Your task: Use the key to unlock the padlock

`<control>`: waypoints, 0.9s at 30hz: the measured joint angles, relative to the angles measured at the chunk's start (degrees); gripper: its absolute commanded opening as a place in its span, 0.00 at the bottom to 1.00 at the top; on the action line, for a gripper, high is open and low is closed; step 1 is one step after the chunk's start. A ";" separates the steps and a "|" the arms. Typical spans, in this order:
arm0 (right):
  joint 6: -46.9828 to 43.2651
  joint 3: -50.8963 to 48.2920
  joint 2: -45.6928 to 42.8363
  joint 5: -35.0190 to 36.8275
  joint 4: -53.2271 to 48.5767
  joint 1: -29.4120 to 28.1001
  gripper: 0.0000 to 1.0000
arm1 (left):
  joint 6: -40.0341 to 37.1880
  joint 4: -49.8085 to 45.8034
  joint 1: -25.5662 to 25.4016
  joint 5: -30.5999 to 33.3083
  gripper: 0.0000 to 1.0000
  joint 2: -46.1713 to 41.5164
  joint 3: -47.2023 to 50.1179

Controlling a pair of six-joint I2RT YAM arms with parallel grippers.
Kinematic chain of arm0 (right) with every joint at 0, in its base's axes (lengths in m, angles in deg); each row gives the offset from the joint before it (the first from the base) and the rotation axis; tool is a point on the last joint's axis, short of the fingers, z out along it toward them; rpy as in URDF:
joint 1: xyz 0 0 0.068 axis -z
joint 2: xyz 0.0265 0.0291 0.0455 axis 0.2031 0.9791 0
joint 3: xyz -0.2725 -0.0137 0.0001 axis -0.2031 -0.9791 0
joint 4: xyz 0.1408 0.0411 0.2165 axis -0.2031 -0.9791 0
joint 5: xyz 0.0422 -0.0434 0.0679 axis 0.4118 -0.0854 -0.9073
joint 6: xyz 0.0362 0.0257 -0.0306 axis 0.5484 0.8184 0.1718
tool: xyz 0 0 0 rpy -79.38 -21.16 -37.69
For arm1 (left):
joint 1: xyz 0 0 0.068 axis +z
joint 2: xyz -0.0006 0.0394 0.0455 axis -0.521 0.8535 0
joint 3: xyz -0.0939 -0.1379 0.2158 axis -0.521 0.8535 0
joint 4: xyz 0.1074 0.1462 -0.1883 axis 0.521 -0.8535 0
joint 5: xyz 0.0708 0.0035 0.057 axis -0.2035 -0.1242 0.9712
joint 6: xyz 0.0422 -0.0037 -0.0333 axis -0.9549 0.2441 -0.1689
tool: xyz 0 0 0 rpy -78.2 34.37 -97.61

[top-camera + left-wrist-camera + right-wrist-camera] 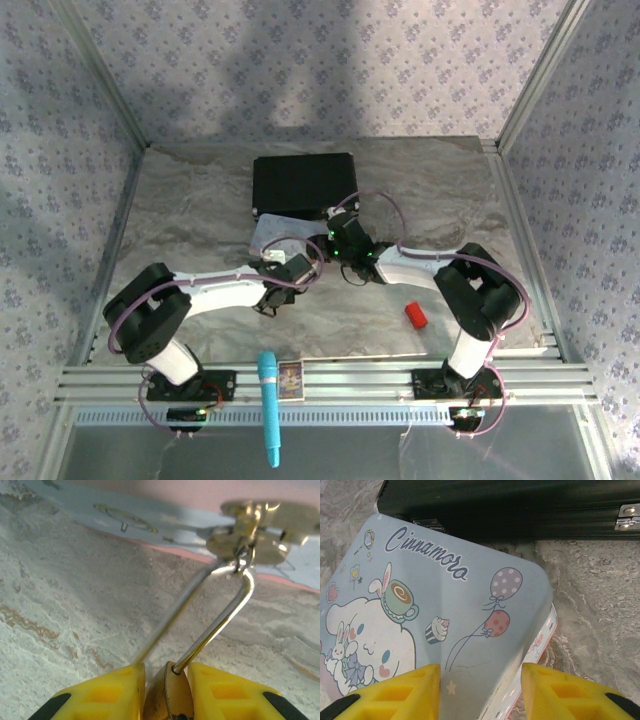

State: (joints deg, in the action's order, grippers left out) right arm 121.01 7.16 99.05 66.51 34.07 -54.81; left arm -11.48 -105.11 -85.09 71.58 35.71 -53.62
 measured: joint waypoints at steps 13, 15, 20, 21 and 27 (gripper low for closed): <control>0.79 -0.35 0.35 0.02 1.14 0.63 0.46 | 1.29 -2.29 -2.95 1.25 0.37 0.74 0.00; 0.83 -0.39 0.37 0.00 1.31 0.68 0.46 | 1.31 -2.25 -3.56 1.22 0.37 0.74 0.00; 1.05 -0.50 0.37 0.00 1.51 0.83 0.47 | 1.31 -2.27 -4.61 1.18 0.41 0.74 -0.07; 1.07 -0.52 0.37 0.00 1.53 0.85 0.48 | 1.33 -2.32 -4.61 1.18 0.44 0.74 -0.11; 1.20 -0.55 0.37 -0.24 1.49 1.40 0.50 | 1.27 -2.23 -5.25 0.66 0.45 0.46 -0.92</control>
State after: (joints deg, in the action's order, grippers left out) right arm 122.21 6.62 99.42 66.27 35.55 -53.41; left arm -10.22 -107.34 -90.34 72.23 36.17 -54.54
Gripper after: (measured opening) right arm 0.497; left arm 0.450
